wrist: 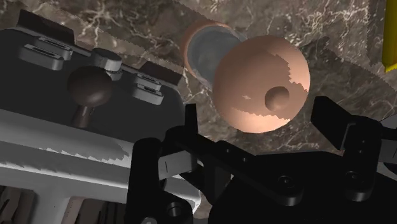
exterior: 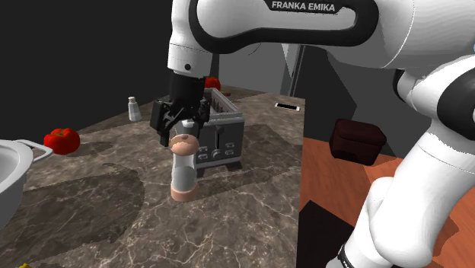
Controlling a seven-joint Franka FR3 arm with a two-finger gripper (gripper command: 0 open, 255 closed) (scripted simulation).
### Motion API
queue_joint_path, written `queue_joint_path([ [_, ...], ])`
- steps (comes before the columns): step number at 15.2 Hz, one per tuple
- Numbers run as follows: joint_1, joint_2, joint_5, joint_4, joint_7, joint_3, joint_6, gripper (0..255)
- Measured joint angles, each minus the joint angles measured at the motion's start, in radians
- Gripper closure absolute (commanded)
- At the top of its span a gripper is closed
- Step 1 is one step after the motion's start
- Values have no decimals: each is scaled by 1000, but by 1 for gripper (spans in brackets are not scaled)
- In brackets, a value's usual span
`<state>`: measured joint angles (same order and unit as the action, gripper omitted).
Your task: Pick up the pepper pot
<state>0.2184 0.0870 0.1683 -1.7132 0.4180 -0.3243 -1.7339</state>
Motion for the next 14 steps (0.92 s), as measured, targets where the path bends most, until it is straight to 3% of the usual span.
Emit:
queue_joint_path([
  [10,-1,1,0,-4,-1,1,-6,255],
  [14,-2,-12,-5,46,5,1,35,255],
])
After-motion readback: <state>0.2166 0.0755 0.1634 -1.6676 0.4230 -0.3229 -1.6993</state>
